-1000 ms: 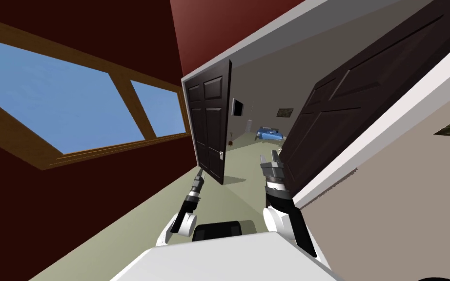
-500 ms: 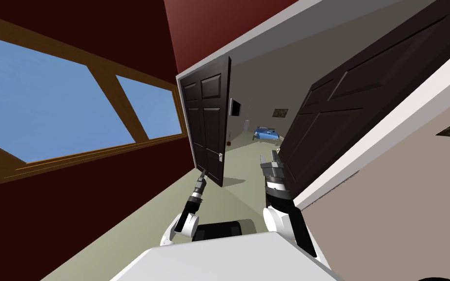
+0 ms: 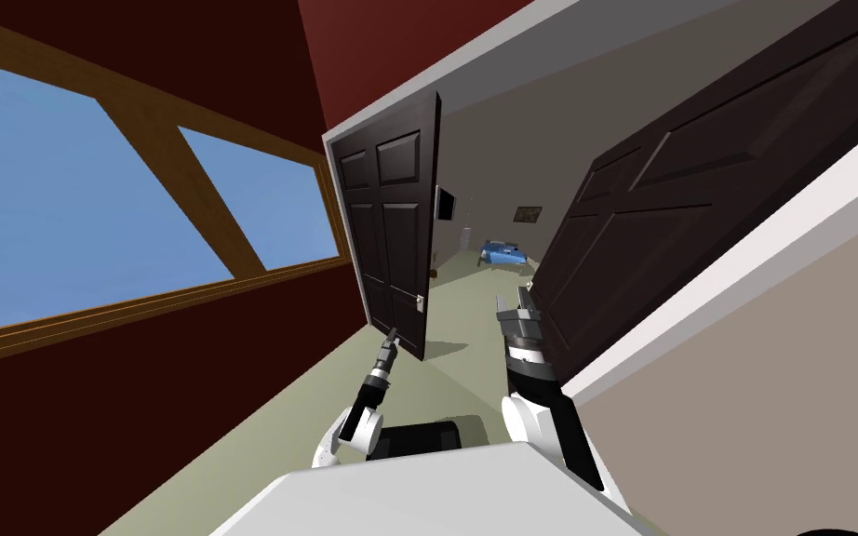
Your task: Push the door open
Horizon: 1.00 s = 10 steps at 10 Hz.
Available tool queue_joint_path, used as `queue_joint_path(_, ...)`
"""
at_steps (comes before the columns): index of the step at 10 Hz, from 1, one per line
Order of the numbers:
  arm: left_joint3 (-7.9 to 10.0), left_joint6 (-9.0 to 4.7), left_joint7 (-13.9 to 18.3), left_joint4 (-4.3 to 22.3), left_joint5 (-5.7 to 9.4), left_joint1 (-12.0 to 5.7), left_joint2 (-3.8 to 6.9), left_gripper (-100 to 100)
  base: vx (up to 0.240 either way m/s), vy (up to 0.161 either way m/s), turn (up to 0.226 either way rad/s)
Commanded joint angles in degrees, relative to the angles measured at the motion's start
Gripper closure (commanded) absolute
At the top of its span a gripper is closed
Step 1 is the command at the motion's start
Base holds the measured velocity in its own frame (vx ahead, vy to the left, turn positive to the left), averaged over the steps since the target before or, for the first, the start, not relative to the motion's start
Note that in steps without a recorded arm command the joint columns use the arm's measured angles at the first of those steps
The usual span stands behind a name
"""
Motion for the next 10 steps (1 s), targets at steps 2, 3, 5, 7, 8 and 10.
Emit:
queue_joint_path(2,-1.39,-0.67,-0.20,3.59,0.52,-1.56,-0.37,-100,0.101,0.075,-0.122)
queue_joint_path(3,-1.76,-0.90,-0.24,4.63,0.66,-2.01,-0.48,-100,0.105,0.065,-0.070)
queue_joint_path(5,-2.79,-1.54,-0.35,7.53,1.05,-3.26,-0.90,-100,0.133,0.084,-0.101)
queue_joint_path(7,-3.47,-1.97,-0.42,9.46,1.31,-4.10,-1.18,-100,0.087,0.059,-0.067)
queue_joint_path(8,-3.82,-2.18,-0.46,10.43,1.44,-4.51,-1.32,-100,0.073,0.047,-0.064)
queue_joint_path(10,-4.73,-2.75,-0.56,13.00,1.78,-5.63,-1.80,-100,0.101,0.068,-0.102)
